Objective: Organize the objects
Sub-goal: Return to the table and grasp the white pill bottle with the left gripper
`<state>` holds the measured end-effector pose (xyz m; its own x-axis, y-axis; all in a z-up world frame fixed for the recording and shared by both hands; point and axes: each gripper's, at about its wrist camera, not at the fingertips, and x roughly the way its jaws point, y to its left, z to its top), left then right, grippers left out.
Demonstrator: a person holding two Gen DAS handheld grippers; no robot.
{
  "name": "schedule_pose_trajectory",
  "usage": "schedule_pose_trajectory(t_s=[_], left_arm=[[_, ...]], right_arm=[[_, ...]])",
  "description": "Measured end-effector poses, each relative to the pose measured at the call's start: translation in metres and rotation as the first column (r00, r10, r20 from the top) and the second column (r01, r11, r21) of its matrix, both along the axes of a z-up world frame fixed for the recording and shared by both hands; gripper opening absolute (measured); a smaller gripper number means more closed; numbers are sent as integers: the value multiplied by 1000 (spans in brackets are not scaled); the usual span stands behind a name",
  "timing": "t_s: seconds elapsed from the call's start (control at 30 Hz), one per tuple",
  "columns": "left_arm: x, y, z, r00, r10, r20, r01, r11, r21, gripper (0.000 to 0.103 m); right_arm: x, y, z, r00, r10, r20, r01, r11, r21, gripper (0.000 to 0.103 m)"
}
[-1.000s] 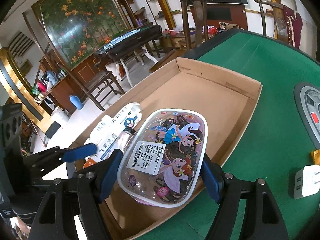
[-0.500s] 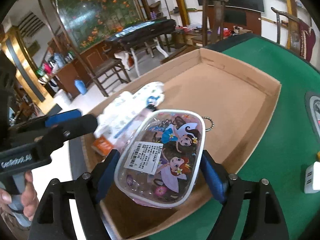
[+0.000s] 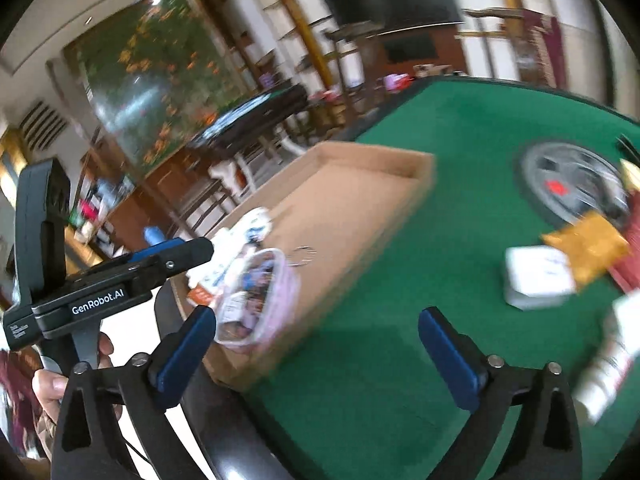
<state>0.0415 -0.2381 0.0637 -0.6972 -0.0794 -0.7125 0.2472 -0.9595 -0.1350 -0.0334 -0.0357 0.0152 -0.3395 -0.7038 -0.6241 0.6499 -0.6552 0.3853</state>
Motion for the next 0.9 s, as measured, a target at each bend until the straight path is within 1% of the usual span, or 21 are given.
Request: schedule_pose_trajectory(t_s=[0.03, 0.07, 0.1, 0.2, 0.27, 0.4, 0.47, 0.57, 0.63, 0.7, 0.9], left_arm=[[-3, 9, 1, 1000, -18, -3, 18, 1000, 0, 61], [-6, 18, 2, 999, -36, -5, 36, 999, -1, 64], [-10, 28, 1, 998, -58, -6, 58, 998, -4, 66], [-20, 59, -1, 992, -123, -1, 123, 992, -13, 67], [-26, 79, -4, 986, -167, 9, 167, 986, -20, 67], [-37, 121, -9, 965, -262, 32, 263, 964, -45, 68], [-40, 142, -11, 952, -304, 41, 306, 951, -52, 68], [-46, 169, -16, 932, -359, 58, 362, 931, -52, 68], [-51, 187, -22, 915, -396, 76, 400, 915, -45, 68], [-55, 201, -28, 904, -418, 93, 423, 905, -43, 68], [-65, 226, -45, 878, -458, 141, 466, 884, -29, 68]], right_arm=[[-1, 12, 0, 1000, -26, 1, 26, 1000, 0, 103], [-1, 28, -1, 998, -67, -4, 67, 998, 6, 103], [-1, 37, 0, 996, -85, -7, 85, 996, 8, 103], [3, 75, -1, 987, -160, -14, 160, 987, 13, 103], [9, 101, 1, 977, -211, -40, 211, 977, 18, 103], [19, 147, 7, 951, -294, -100, 299, 954, 34, 103], [21, 169, 7, 935, -337, -110, 343, 939, 34, 103], [23, 198, 3, 915, -391, -97, 396, 918, 33, 103], [20, 206, 1, 907, -412, -84, 416, 909, 31, 103], [19, 216, -1, 900, -429, -72, 432, 901, 34, 103], [20, 234, -3, 883, -467, -53, 468, 883, 23, 103]])
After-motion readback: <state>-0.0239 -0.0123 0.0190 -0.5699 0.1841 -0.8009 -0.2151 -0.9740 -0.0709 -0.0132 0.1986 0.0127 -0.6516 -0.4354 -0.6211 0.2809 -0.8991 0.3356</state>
